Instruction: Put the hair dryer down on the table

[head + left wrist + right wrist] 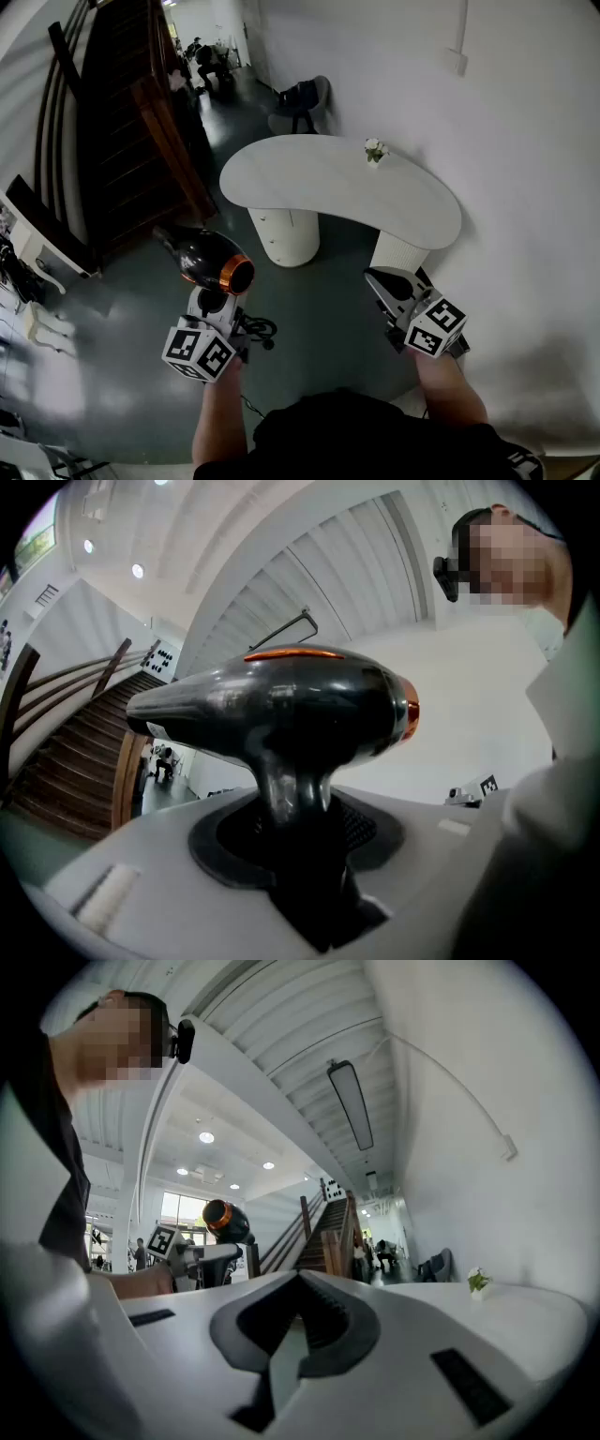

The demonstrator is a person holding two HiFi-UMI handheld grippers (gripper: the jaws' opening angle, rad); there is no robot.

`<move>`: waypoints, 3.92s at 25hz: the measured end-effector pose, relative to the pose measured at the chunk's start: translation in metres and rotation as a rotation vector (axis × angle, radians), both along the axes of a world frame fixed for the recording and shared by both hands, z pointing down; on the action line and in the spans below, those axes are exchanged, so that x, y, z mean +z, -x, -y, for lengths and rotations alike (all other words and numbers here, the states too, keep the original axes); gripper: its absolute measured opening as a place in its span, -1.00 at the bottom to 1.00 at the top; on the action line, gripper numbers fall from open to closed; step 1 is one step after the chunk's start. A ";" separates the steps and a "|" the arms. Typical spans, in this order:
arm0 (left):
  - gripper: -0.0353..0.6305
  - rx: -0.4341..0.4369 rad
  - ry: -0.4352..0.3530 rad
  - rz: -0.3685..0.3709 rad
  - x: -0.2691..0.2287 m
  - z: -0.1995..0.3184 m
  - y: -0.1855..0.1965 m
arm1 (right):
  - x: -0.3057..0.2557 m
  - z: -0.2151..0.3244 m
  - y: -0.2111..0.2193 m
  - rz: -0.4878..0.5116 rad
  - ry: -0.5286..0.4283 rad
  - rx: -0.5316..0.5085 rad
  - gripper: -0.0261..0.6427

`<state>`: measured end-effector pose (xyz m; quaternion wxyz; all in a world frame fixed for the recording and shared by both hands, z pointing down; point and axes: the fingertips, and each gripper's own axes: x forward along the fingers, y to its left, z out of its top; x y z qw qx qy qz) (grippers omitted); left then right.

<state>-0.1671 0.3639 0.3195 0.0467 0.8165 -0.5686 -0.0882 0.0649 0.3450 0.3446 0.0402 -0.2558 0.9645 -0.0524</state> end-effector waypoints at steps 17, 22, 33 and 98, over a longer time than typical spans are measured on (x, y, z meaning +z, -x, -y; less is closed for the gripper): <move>-0.38 -0.042 0.005 -0.004 -0.001 -0.005 -0.015 | -0.005 -0.019 -0.030 0.034 -0.030 -0.053 -0.89; -0.38 -0.021 -0.001 -0.012 0.002 0.019 -0.016 | 0.003 0.001 -0.028 0.033 0.000 -0.049 -0.89; -0.38 0.007 0.029 -0.018 0.026 0.119 0.029 | 0.031 0.101 0.028 -0.015 0.078 -0.065 -0.89; -0.38 0.024 0.324 -0.103 0.135 0.625 -0.034 | 0.103 0.620 0.008 -0.034 0.261 -0.135 -0.89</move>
